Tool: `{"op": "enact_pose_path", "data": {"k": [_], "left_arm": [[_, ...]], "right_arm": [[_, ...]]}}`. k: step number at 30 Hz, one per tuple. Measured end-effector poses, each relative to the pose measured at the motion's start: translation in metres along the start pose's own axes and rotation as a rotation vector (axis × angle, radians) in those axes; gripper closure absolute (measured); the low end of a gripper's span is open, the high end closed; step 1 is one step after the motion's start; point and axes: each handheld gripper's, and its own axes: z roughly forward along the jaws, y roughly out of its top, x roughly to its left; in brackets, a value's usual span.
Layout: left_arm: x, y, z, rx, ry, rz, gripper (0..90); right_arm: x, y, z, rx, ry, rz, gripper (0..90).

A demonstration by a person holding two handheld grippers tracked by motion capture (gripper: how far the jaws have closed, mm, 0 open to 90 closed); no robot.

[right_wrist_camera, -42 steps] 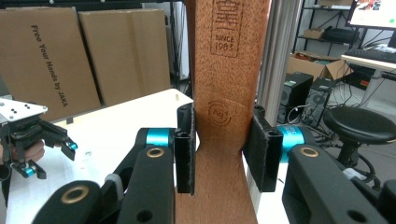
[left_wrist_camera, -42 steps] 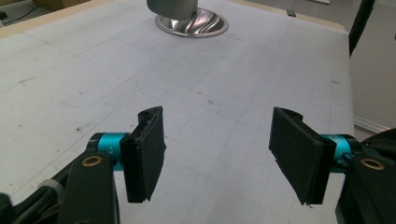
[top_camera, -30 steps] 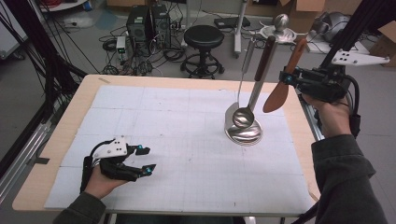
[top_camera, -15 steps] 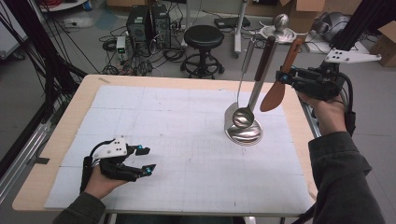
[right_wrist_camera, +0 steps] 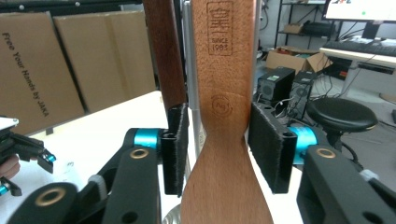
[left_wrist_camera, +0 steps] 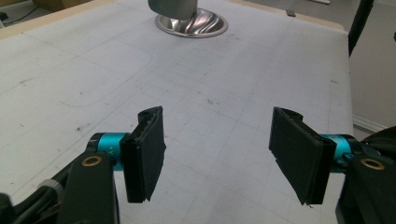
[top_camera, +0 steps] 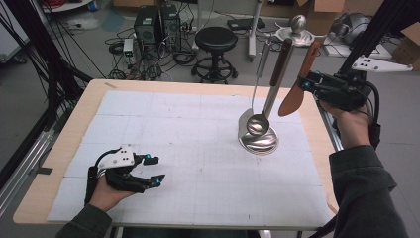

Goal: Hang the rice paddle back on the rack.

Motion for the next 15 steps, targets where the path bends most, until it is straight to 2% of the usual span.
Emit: {"op": "enact_pose_path", "data": {"k": [9, 15], "left_arm": [[0.001, 0.0, -0.001, 0.0, -0.001, -0.006, 35.6], [0.003, 0.0, -0.003, -0.005, 0.007, -0.015, 34.5]], "right_arm": [[0.005, -0.007, -0.013, -0.037, -0.009, 0.024, 49.5], [0.014, -0.011, -0.017, -0.051, 0.008, 0.027, 46.0]]}}
